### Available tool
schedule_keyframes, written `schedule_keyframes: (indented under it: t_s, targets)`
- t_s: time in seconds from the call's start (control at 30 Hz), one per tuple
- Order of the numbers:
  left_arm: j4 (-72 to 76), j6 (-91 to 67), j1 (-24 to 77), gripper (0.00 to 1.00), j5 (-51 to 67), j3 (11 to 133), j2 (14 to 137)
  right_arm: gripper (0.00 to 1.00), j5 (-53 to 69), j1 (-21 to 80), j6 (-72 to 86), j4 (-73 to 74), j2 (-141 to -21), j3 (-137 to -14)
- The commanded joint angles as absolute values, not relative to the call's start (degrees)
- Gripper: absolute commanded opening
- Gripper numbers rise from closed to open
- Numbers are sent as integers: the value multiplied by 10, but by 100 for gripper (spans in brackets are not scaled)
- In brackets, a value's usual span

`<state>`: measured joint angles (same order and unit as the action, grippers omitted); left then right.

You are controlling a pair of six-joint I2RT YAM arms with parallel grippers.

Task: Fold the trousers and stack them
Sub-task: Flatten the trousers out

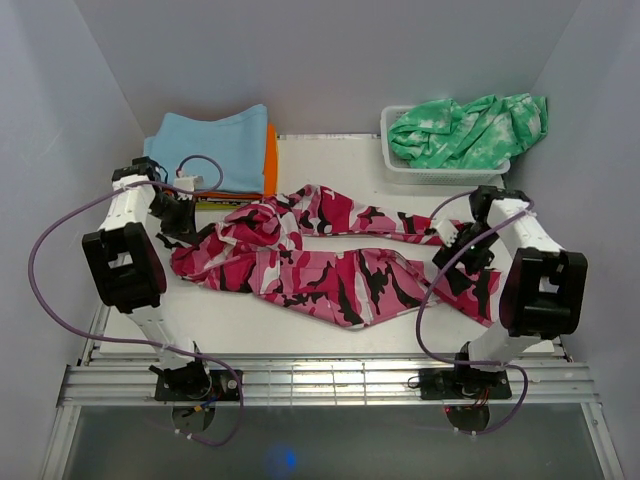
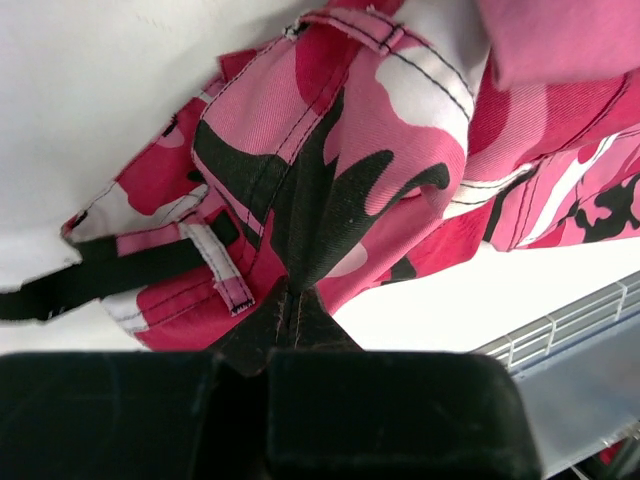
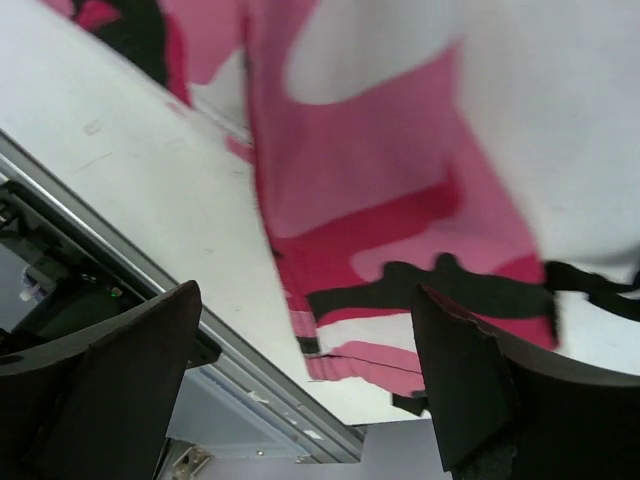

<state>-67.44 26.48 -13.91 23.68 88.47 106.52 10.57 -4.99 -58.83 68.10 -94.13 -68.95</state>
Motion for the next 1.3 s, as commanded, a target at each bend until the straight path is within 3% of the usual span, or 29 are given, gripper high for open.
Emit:
schedule_keyframes:
  t_s: [0.0,0.03,0.13,0.47,0.57,0.6,0.7,1.03,1.17,1.27]
  targets:
    - [-679,257,-142,0,243,864,1020,87,99,-12,-590,651,-868,-620]
    - [-679,255,-143,0,245,857,1017,80,100,-5,-585,648,-862,-610]
    - [-679,254,-143,0,247,846,1011,73,98,-1,-566,643,-853,-588]
    - [-679,243,-148,0,260,838,1012,68,-11,-1,-555,506,-887,-485]
    - [-675,240,-149,0,263,838,1014,53,-54,0,-554,451,-905,-470]
    - [-675,236,-151,0,264,842,1015,38,-62,-1,-552,442,-908,-474]
    - [-678,222,-158,0,264,871,1024,8,-81,-3,-543,438,-913,-535]
    - [-783,189,-206,0,323,1119,1107,8,56,-89,-596,627,-925,-931]
    - [-800,217,-236,0,322,1081,1085,8,82,-140,-708,682,-824,-877]
    - [-794,249,-285,0,311,1009,1054,8,71,-195,-838,682,-727,-731]
